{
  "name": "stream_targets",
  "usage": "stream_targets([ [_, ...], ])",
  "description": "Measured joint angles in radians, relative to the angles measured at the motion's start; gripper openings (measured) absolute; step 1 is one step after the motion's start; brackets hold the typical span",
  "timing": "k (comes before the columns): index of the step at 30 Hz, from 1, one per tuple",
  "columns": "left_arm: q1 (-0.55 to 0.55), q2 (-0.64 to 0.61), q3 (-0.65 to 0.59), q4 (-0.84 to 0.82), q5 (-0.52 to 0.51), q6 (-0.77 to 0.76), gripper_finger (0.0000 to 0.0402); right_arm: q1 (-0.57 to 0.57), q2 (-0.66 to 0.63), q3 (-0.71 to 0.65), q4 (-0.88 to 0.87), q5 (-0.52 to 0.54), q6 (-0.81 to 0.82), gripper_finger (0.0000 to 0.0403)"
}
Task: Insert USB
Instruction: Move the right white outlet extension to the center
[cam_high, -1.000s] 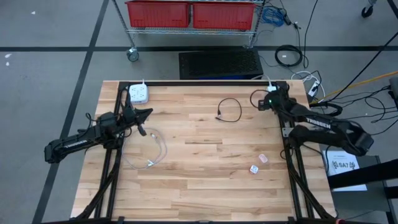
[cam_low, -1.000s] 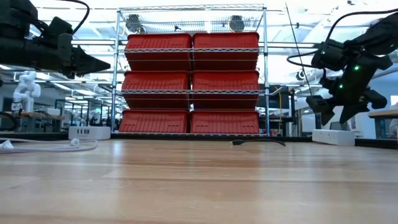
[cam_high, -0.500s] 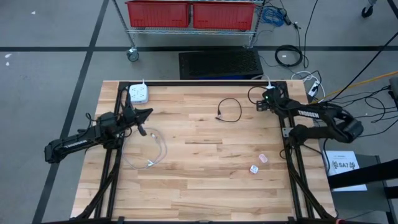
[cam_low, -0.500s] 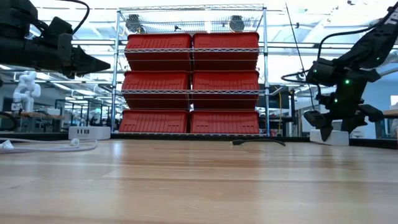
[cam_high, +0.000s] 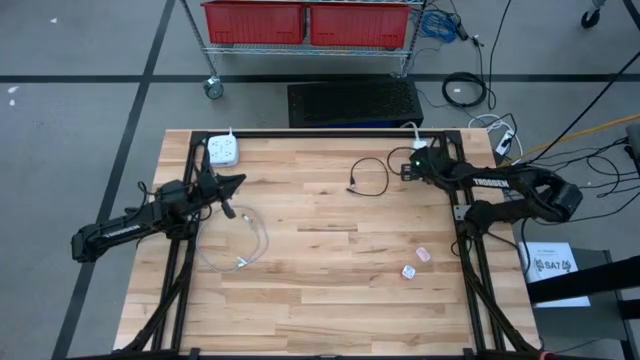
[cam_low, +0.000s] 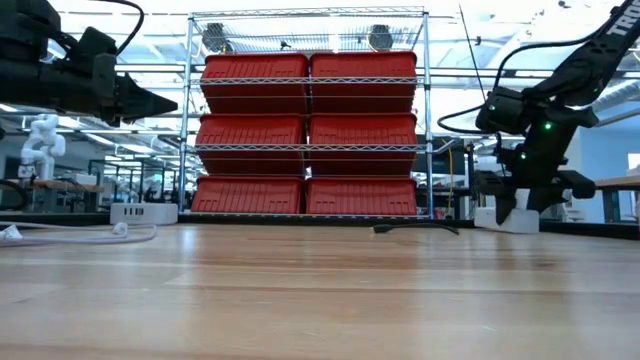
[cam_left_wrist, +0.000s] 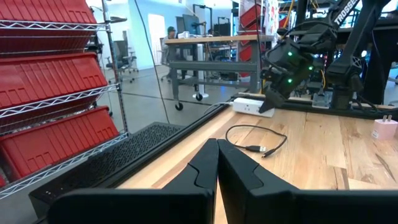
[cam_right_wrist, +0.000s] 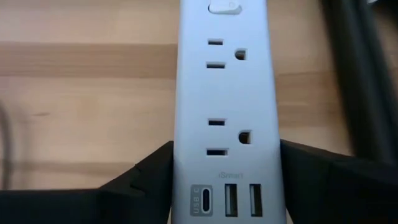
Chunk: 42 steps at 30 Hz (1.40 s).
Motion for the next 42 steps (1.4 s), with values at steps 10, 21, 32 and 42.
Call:
stream_targets([
  [10, 0.000, 0.000, 0.000, 0.000, 0.000, 0.000, 0.0018, 0.198, 0.003, 0.060, -0.079, -0.056, 0.189, 0.0205],
  [21, 0.000, 0.000, 0.000, 0.000, 0.000, 0.000, 0.0018, 0.403, 0.023, 0.155, -0.166, -0.040, 0.400, 0.0207],
  [32, 0.000, 0.000, 0.000, 0.000, 0.000, 0.000, 0.0018, 0.638, 0.219, 0.195, -0.092, -0.001, 0.663, 0.0208],
  [42, 0.000, 0.000, 0.000, 0.000, 0.000, 0.000, 0.0018, 0.729, 0.336, 0.498, -0.553, 0.040, 0.714, 0.0208],
])
